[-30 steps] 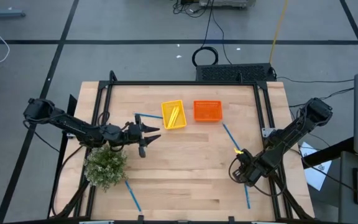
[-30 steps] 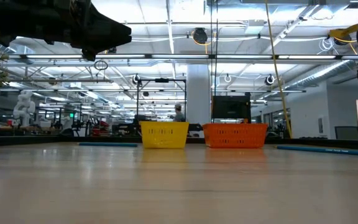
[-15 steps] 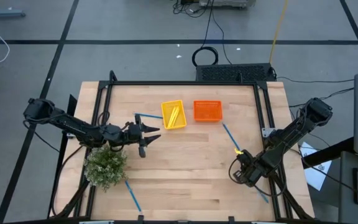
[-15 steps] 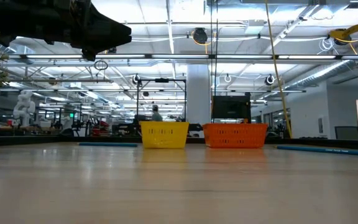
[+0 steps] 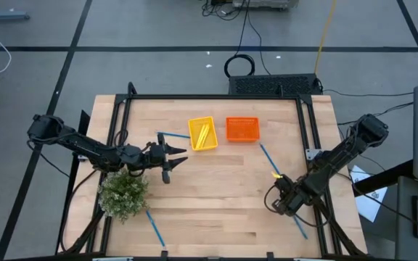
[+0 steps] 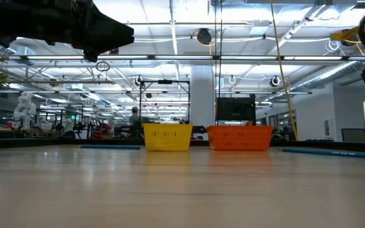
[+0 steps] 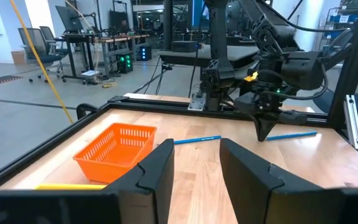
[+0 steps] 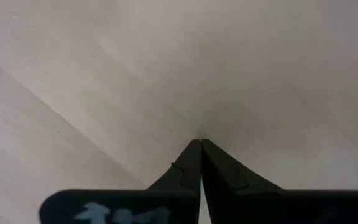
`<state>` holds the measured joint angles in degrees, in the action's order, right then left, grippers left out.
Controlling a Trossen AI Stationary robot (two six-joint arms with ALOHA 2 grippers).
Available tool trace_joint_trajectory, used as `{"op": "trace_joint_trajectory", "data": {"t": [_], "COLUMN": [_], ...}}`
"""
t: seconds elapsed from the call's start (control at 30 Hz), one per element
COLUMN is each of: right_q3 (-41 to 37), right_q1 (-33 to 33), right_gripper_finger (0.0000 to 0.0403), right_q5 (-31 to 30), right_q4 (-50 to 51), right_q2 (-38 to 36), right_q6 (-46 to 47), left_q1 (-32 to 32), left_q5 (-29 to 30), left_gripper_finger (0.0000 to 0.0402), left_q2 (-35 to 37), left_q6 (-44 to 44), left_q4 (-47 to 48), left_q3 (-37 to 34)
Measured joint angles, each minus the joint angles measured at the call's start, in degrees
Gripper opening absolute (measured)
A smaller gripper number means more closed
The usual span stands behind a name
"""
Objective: Sort pens & pencils
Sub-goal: Put the bottom right blue pencil into the orange basket
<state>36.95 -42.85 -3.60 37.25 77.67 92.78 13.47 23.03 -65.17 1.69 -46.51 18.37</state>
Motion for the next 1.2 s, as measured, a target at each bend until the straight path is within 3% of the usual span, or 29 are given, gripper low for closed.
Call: {"op": "trace_joint_trajectory", "data": {"t": [0.1,0.43,0.83,1.0,1.2], "right_q3": [0.29,1.44,1.44,1.44,1.42], "right_q1": [1.48,5.78,2.00,1.06,1.14], "right_gripper_finger": [0.0000,0.0000,0.0004,0.0035,0.0102], "right_q5": [-3.49,-2.47,2.29,2.31,1.86], "right_q4": [-0.90,-0.63,-10.52,-7.35,-4.85], "right_q2": [-1.17,-6.49,-6.23,-6.18,-4.76], "right_q6": [-2.22,-11.85,-9.51,-9.49,-8.52], "left_q1": [0.00,0.00,0.00,0.00,0.00], "left_q5": [0.02,0.02,0.02,0.02,0.02], "left_gripper_finger": [0.0134,0.0134,0.0134,0.0134,0.0134], "left_q2": [0.00,-0.02,-0.02,-0.02,-0.02], "left_q6": [0.01,0.02,0.04,0.04,0.04], "left_q4": [0.01,0.01,0.31,0.47,0.49], "left_q3": [0.00,0.00,0.00,0.00,0.00]}}
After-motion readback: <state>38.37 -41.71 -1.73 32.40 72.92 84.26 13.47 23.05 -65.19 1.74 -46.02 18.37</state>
